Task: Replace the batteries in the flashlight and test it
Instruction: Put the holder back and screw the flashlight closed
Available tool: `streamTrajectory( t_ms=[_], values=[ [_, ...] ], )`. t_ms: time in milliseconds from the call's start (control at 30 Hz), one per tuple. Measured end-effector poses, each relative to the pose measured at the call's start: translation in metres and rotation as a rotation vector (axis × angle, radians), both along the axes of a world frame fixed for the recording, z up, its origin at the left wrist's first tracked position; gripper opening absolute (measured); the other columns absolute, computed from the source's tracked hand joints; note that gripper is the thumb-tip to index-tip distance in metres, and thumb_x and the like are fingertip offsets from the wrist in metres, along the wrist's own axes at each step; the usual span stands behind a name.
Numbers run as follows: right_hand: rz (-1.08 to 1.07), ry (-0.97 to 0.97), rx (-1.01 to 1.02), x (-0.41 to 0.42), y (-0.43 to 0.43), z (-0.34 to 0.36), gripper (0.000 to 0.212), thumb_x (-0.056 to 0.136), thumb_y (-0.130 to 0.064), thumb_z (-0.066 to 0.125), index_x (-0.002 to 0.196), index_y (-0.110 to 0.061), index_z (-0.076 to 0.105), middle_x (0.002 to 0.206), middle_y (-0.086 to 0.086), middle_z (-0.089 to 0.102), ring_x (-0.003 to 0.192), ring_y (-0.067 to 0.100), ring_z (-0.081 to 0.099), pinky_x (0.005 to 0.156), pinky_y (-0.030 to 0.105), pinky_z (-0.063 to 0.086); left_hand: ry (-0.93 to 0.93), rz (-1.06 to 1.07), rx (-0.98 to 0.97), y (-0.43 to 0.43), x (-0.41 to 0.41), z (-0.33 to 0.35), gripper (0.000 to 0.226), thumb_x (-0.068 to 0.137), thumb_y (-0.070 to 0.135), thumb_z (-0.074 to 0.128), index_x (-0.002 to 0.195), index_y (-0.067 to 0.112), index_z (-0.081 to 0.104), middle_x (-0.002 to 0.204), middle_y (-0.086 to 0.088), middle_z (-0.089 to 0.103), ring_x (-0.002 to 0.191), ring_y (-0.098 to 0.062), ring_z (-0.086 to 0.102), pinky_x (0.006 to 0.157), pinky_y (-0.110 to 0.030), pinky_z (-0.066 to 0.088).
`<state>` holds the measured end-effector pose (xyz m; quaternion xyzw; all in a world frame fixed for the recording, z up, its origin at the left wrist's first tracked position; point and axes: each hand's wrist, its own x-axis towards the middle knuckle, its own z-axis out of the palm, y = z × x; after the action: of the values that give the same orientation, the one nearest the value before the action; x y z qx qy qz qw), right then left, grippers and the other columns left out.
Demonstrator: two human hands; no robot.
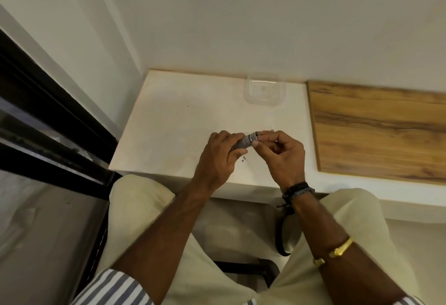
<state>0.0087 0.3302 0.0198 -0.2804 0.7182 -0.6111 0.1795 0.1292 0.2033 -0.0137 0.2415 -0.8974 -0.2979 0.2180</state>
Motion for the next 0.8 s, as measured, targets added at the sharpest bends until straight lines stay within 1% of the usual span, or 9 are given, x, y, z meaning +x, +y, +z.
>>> streamTrajectory(
  t_ms=[100,233,333,400,500,533,633,700,800],
  values=[
    [0.078,0.069,0.059,-0.005,0.003,0.002,0.018,0.085,-0.007,0.081,0.102,-0.006,0.075,0.103,0.002,0.078,0.09,0.012,0.076,0.086,0.032,0.062,-0.031,-0.011,-0.005,-0.003,0.002,-0.001,0.04,0.097,0.035,0.054,0.128,0.011,0.061,0.109,-0.007,0.065,0.098,-0.017,0.049,0.079,-0.03,0.047],
    [0.179,0.19,0.145,-0.008,0.005,0.002,0.04,0.089,-0.013,0.077,0.128,-0.021,0.069,0.109,-0.003,0.076,0.095,0.005,0.074,0.093,0.021,0.058,-0.051,-0.022,-0.006,-0.002,0.002,-0.002,0.041,0.097,0.037,0.054,0.128,0.012,0.062,0.109,-0.008,0.066,0.098,-0.021,0.052,0.079,-0.036,0.051],
    [0.158,0.297,0.21,-0.009,0.006,0.001,0.031,0.089,-0.02,0.078,0.12,-0.016,0.075,0.102,-0.006,0.075,0.092,0.012,0.074,0.095,0.027,0.058,-0.061,-0.031,-0.022,-0.004,0.003,-0.003,0.039,0.096,0.036,0.055,0.127,0.013,0.063,0.109,-0.008,0.066,0.097,-0.021,0.052,0.078,-0.04,0.053],
    [0.154,0.307,0.272,-0.011,0.005,0.003,0.029,0.087,-0.03,0.078,0.112,-0.015,0.077,0.089,-0.005,0.076,0.083,0.014,0.074,0.087,0.032,0.061,-0.068,-0.038,-0.049,-0.004,0.003,-0.002,0.038,0.096,0.035,0.057,0.126,0.012,0.064,0.109,-0.008,0.067,0.097,-0.023,0.054,0.077,-0.041,0.053],
    [0.179,0.32,0.334,-0.013,0.005,0.004,0.03,0.088,-0.042,0.073,0.099,-0.014,0.076,0.071,-0.005,0.074,0.066,0.007,0.073,0.076,0.034,0.062,-0.076,-0.059,-0.081,-0.003,0.003,-0.001,0.037,0.094,0.031,0.059,0.125,0.012,0.064,0.11,-0.009,0.067,0.098,-0.025,0.054,0.077,-0.041,0.052],
    [0.188,0.328,0.332,-0.013,0.005,0.004,0.029,0.089,-0.04,0.073,0.099,-0.014,0.076,0.071,-0.006,0.073,0.065,0.006,0.073,0.075,0.034,0.062,-0.079,-0.064,-0.09,-0.004,0.003,-0.001,0.036,0.094,0.031,0.06,0.125,0.012,0.065,0.11,-0.009,0.067,0.098,-0.025,0.054,0.077,-0.041,0.051],
    [0.198,0.384,0.297,-0.014,0.006,0.003,0.028,0.089,-0.028,0.077,0.113,-0.014,0.076,0.09,-0.006,0.074,0.075,0.009,0.072,0.08,0.033,0.062,-0.083,-0.061,-0.079,-0.005,0.003,-0.001,0.036,0.094,0.03,0.059,0.125,0.013,0.065,0.109,-0.008,0.066,0.099,-0.025,0.053,0.077,-0.043,0.051],
    [0.203,0.439,0.267,-0.014,0.006,0.003,0.028,0.087,-0.021,0.08,0.114,-0.015,0.076,0.098,-0.003,0.076,0.078,0.009,0.07,0.086,0.032,0.06,-0.083,-0.059,-0.068,-0.005,0.003,-0.001,0.037,0.094,0.03,0.058,0.125,0.012,0.065,0.109,-0.009,0.066,0.098,-0.026,0.053,0.078,-0.044,0.052],
    [0.212,0.459,0.25,-0.014,0.006,0.003,0.029,0.084,-0.017,0.082,0.113,-0.017,0.077,0.099,-0.005,0.076,0.075,0.003,0.069,0.092,0.03,0.058,-0.079,-0.062,-0.074,-0.004,0.004,-0.001,0.036,0.095,0.029,0.058,0.125,0.01,0.065,0.108,-0.009,0.067,0.097,-0.027,0.054,0.077,-0.044,0.052]
  ],
)
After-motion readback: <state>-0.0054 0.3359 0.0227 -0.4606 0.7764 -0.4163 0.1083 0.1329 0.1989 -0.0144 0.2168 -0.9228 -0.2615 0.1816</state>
